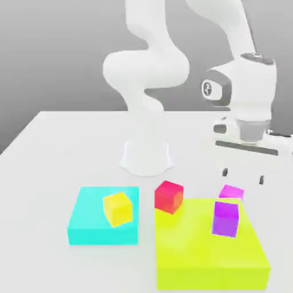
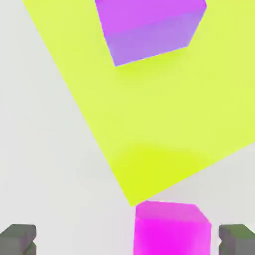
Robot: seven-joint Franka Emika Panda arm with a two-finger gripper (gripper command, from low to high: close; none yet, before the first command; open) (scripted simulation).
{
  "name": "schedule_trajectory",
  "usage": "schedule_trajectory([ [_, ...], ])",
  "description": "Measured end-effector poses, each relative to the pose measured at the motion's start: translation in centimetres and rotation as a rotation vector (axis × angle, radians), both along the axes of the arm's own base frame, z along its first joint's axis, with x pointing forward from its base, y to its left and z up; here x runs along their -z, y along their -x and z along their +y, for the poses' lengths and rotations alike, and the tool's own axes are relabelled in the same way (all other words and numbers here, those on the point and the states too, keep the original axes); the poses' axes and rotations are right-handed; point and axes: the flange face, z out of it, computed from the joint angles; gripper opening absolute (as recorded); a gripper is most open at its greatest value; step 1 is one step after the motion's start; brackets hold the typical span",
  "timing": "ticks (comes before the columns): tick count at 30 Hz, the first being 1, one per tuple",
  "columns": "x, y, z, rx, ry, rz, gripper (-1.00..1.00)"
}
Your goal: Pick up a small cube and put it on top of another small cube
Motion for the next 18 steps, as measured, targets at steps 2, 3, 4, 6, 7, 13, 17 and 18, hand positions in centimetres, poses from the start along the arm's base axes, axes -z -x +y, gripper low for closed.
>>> schedule_trajectory([
  [2,0.6,0.3,0.2,0.008,0.002,0.005,0.0],
  [3,0.8,0.3,0.3,0.01,0.002,0.004,0.0],
  [4,1.0,0.2,0.4,0.013,0.002,0.004,0.0],
  [6,1.4,0.0,0.6,0.019,0.001,0.001,0.0],
  [7,1.6,-0.1,0.7,0.02,0.0,0.0,0.0],
  [13,3.2,-0.1,1.1,0.017,-0.004,-0.004,0.0],
  [17,4.6,0.1,0.9,0.015,-0.005,-0.002,0.0],
  [18,4.9,0.1,0.9,0.014,-0.004,-0.001,0.0],
])
